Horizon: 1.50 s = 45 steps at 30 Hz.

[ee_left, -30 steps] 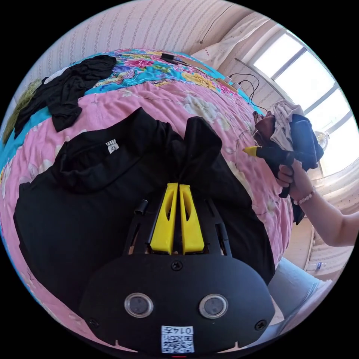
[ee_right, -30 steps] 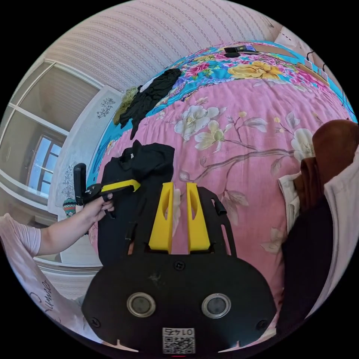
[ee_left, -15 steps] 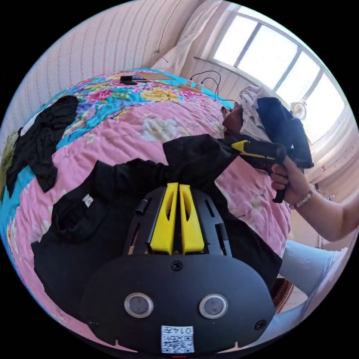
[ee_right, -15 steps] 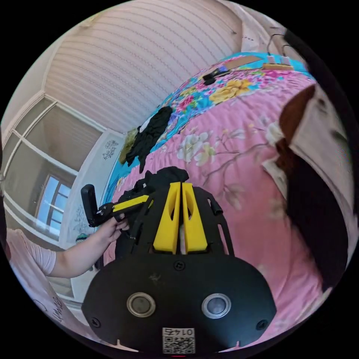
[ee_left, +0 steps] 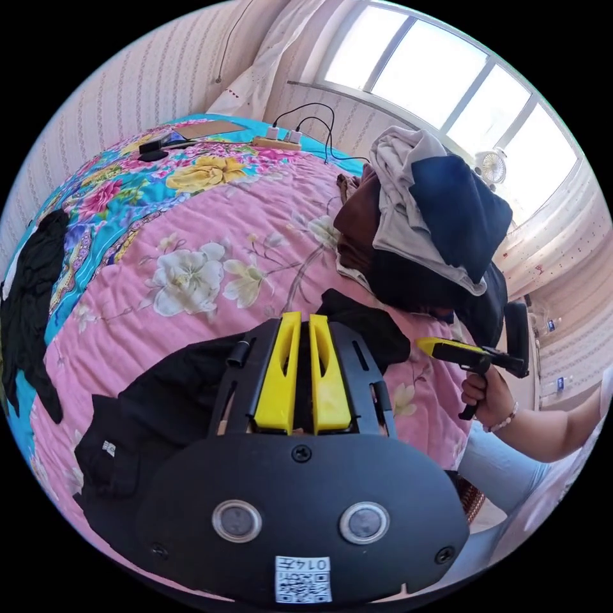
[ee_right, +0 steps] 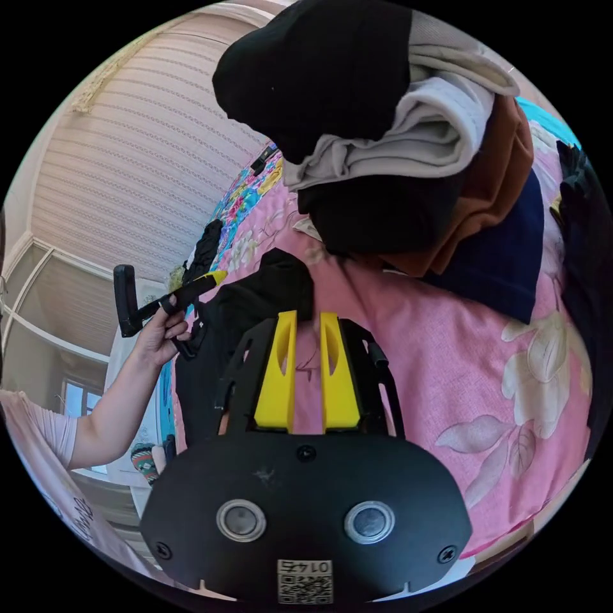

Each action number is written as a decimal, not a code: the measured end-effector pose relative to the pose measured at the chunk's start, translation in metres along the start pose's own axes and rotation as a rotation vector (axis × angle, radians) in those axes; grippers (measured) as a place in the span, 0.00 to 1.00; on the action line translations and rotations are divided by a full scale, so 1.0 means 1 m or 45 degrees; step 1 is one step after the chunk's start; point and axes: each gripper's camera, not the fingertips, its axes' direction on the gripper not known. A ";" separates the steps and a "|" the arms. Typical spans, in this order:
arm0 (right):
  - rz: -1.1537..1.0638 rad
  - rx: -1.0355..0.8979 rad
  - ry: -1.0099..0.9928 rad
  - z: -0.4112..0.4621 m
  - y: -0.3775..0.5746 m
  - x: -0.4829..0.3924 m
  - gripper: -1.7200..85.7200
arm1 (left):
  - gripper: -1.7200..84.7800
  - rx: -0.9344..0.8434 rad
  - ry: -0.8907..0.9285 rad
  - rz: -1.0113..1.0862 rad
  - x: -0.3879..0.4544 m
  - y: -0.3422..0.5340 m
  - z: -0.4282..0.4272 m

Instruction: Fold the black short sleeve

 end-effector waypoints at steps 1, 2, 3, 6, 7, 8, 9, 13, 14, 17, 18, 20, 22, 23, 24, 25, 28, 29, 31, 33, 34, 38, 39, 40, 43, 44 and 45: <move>0.011 -0.014 -0.025 0.003 -0.002 0.003 0.10 | 0.06 -0.023 0.008 0.000 0.002 -0.008 0.009; 0.025 -0.044 -0.065 0.008 -0.005 0.007 0.10 | 0.06 -0.096 0.039 -0.016 0.003 -0.023 0.028; 0.040 -0.066 -0.097 0.013 -0.006 0.011 0.10 | 0.06 -0.189 0.101 -0.040 0.004 -0.035 0.048; 0.051 -0.115 -0.173 0.014 -0.009 0.018 0.05 | 0.02 -0.313 0.213 -0.087 0.007 -0.057 0.073; 0.041 -0.099 -0.183 0.011 -0.009 0.018 0.04 | 0.02 -0.299 0.235 -0.062 0.009 -0.061 0.072; 0.016 -0.070 -0.205 0.003 -0.007 0.017 0.04 | 0.01 -0.254 0.256 -0.027 0.014 -0.070 0.068; -0.005 -0.047 -0.230 -0.006 -0.006 0.016 0.04 | 0.01 -0.222 0.242 0.010 0.021 -0.079 0.063; -0.062 0.011 -0.269 -0.027 -0.002 0.015 0.03 | 0.01 -0.173 0.234 0.107 0.041 -0.108 0.063; -0.076 0.015 -0.228 -0.030 -0.001 0.016 0.03 | 0.01 -0.185 0.214 0.127 0.046 -0.115 0.070; -0.031 -0.070 -0.106 -0.022 -0.001 0.029 0.03 | 0.01 -0.334 0.109 0.142 0.052 -0.121 0.105; 0.005 -0.082 -0.104 -0.020 0.001 0.036 0.03 | 0.01 -0.350 0.102 0.125 0.052 -0.121 0.114; 0.025 -0.052 -0.084 -0.025 0.004 0.042 0.03 | 0.01 -0.318 0.142 0.078 0.049 -0.123 0.113; 0.004 -0.041 -0.073 -0.030 0.007 0.043 0.04 | 0.02 -0.290 0.165 0.038 0.047 -0.125 0.105; -0.007 -0.045 -0.074 -0.032 0.010 0.045 0.04 | 0.03 -0.247 0.160 0.052 0.048 -0.126 0.094; -0.013 -0.054 -0.077 -0.034 0.011 0.047 0.04 | 0.04 -0.211 0.148 0.068 0.050 -0.125 0.082; -0.019 -0.055 -0.078 -0.034 0.012 0.048 0.05 | 0.05 -0.196 0.148 0.089 0.052 -0.124 0.075; -0.055 -0.038 -0.092 -0.036 0.014 0.051 0.07 | 0.06 -0.174 0.144 0.286 0.072 -0.109 0.052; -0.060 -0.037 -0.096 -0.034 0.012 0.051 0.07 | 0.07 -0.193 0.116 0.358 0.082 -0.101 0.051; -0.061 -0.069 -0.092 -0.027 0.010 0.053 0.07 | 0.08 -0.252 0.024 0.444 0.095 -0.091 0.061; -0.074 -0.099 -0.081 -0.023 0.008 0.052 0.05 | 0.07 -0.387 -0.065 0.501 0.103 -0.083 0.085; -0.083 -0.086 -0.087 -0.025 0.009 0.051 0.04 | 0.06 -0.406 -0.065 0.506 0.104 -0.082 0.088; -0.143 -0.013 -0.172 -0.050 0.012 0.041 0.03 | 0.01 -0.291 0.013 0.451 0.107 -0.087 0.061; -0.160 0.007 -0.180 -0.055 0.013 0.040 0.03 | 0.01 -0.257 0.022 0.434 0.105 -0.089 0.051; -0.163 0.016 -0.179 -0.057 0.014 0.040 0.03 | 0.01 -0.248 0.025 0.423 0.103 -0.090 0.047; -0.143 0.014 -0.145 -0.056 0.016 0.047 0.04 | 0.01 -0.230 -0.020 0.326 0.085 -0.095 0.043; -0.111 -0.009 -0.142 -0.051 0.016 0.051 0.04 | 0.01 -0.251 -0.058 0.276 0.077 -0.098 0.047; -0.101 -0.031 -0.158 -0.047 0.017 0.055 0.04 | 0.01 -0.288 -0.069 0.203 0.068 -0.100 0.052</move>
